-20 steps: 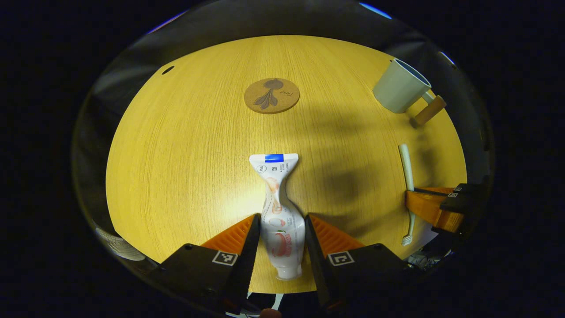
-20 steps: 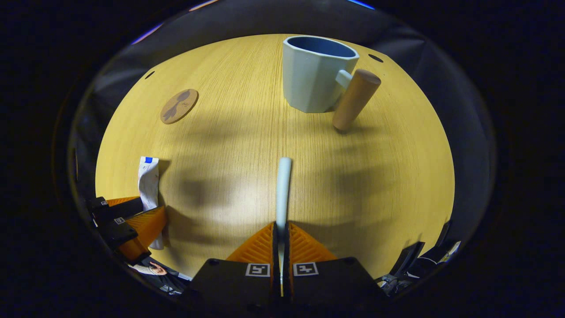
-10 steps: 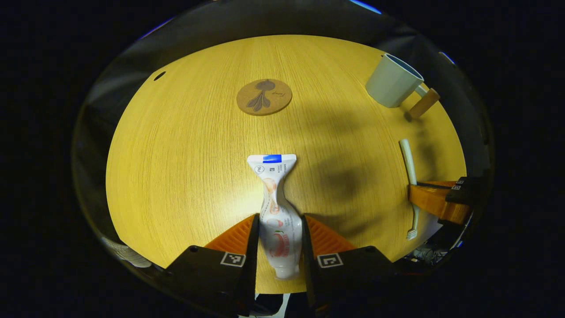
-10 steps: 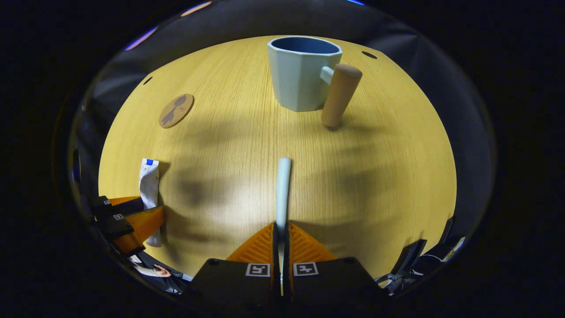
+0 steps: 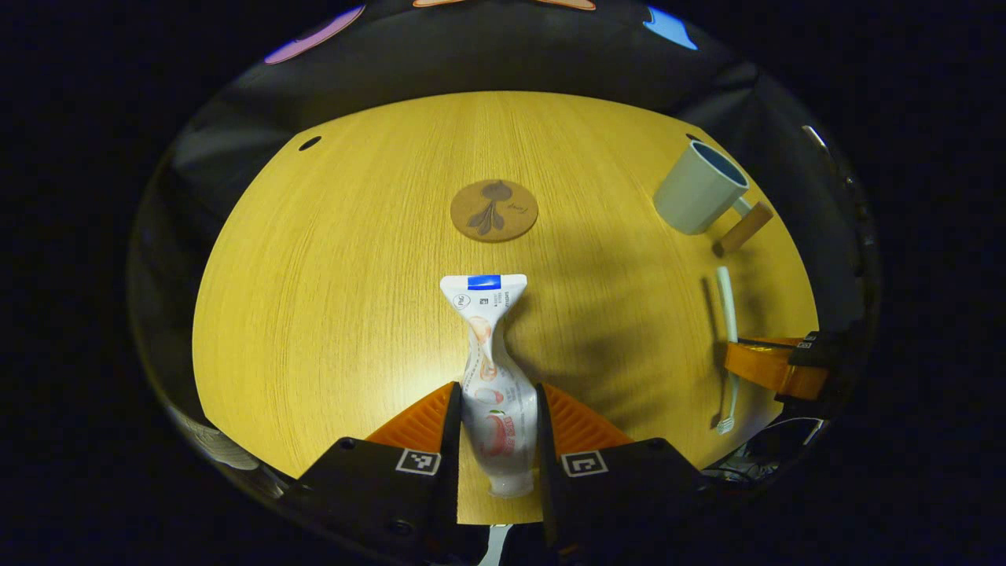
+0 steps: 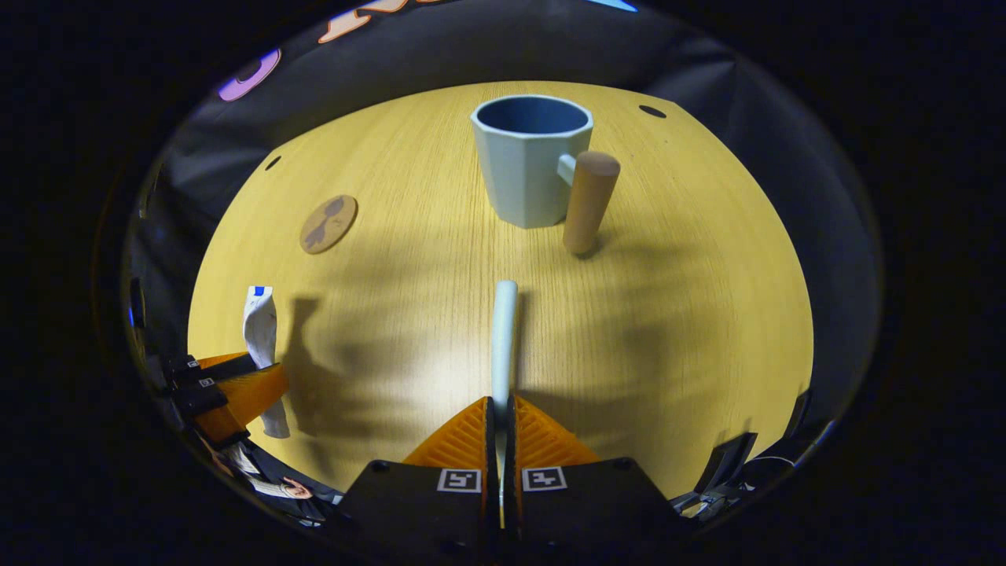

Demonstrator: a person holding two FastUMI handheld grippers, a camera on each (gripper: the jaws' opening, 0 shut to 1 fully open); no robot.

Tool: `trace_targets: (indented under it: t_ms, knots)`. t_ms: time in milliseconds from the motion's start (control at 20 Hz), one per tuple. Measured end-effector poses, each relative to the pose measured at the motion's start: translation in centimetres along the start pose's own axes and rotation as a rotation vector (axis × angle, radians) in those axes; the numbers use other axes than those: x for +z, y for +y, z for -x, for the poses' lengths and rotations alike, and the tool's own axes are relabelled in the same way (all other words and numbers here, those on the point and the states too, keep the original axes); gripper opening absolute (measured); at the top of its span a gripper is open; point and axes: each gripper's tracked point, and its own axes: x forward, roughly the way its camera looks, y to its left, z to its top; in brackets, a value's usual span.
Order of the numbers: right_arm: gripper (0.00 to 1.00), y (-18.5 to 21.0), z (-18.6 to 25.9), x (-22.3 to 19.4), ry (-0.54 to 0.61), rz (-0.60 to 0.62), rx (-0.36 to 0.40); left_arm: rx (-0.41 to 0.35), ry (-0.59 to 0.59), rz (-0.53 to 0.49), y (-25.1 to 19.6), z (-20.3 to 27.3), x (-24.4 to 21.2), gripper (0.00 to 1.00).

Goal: Put the toothbrush and toothpaste on the desktop into the cup, then pick up the cup and place it on the coaster on the desktop.

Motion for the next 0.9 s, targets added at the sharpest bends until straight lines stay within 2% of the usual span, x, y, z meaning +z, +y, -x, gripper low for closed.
trace_targets:
  t_ms: [300, 700, 900]
  knots:
    - [0.04, 0.4, 4.1, 5.4, -0.205, 0.013, 0.045, 0.0, -0.168, 0.037, -0.6, 2.8, 3.9, 0.41]
    - [0.05, -0.9, 10.4, 17.5, -0.59, 0.046, 0.026, 0.029, -0.423, 0.045, -1.1, 8.0, 11.1, 0.4]
    - [0.04, -1.7, 11.4, 22.9, -0.752, 0.042, 0.023, 0.042, -0.525, 0.036, -1.3, 10.1, 13.3, 0.41]
